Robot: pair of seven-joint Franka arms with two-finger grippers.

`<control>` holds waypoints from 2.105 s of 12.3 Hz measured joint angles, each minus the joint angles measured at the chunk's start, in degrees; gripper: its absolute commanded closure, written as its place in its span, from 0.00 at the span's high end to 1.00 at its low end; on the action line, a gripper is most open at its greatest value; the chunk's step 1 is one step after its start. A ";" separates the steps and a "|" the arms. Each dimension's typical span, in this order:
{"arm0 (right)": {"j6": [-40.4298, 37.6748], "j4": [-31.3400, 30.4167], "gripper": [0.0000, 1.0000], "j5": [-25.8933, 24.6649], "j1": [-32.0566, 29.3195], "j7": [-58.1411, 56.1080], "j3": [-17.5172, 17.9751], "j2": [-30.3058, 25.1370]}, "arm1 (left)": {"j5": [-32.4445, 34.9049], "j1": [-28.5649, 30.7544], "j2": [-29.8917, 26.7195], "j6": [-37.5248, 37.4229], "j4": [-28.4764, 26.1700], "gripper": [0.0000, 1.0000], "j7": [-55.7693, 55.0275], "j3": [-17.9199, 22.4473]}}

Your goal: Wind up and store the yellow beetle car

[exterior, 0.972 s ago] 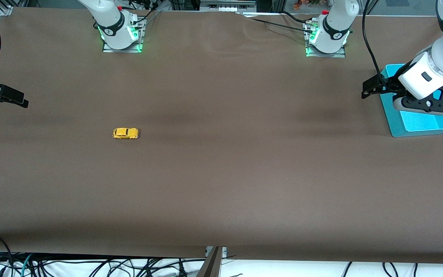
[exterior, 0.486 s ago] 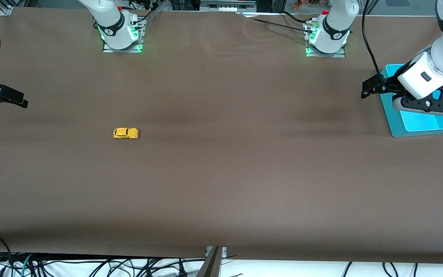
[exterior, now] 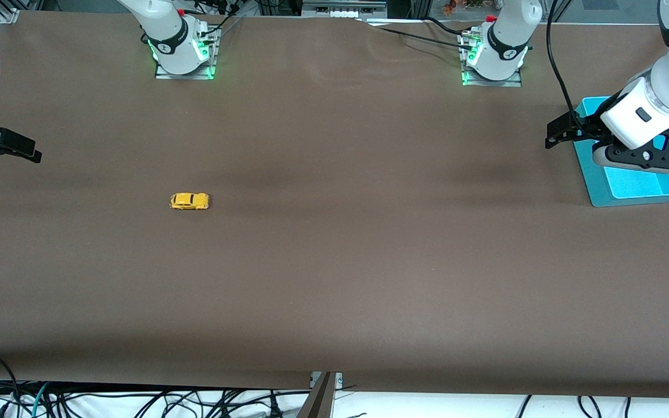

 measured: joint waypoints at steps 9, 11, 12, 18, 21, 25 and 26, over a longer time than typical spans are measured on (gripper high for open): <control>-0.05 -0.04 1.00 0.04 2.38 0.00 1.03 0.55 | 0.18 0.00 -0.55 0.00 0.47 1.00 0.00 -0.09; -0.10 -0.20 1.00 0.05 5.58 0.00 1.23 1.27 | 0.55 0.00 -0.64 0.00 0.56 1.00 0.00 -0.09; -0.32 -0.31 1.00 0.05 7.14 0.00 1.28 1.85 | 0.57 0.00 -0.69 0.00 0.61 1.00 -0.08 -0.09; -4.43 -1.56 1.00 0.05 14.63 -9.06 1.53 7.85 | 0.58 0.10 -1.00 -0.87 0.65 1.00 -0.56 0.08; -0.56 -5.17 1.00 0.05 15.29 -20.53 1.46 9.99 | 0.58 0.11 -1.27 -1.02 0.68 1.00 -0.59 0.22; 13.82 -16.37 1.00 0.05 15.20 -36.35 1.16 10.06 | 0.58 0.54 -1.49 -1.20 0.70 1.00 -0.57 0.84; 18.12 -19.15 1.00 0.05 15.20 -40.46 1.16 9.99 | 0.58 0.77 -1.49 -1.21 0.70 1.00 -0.57 0.84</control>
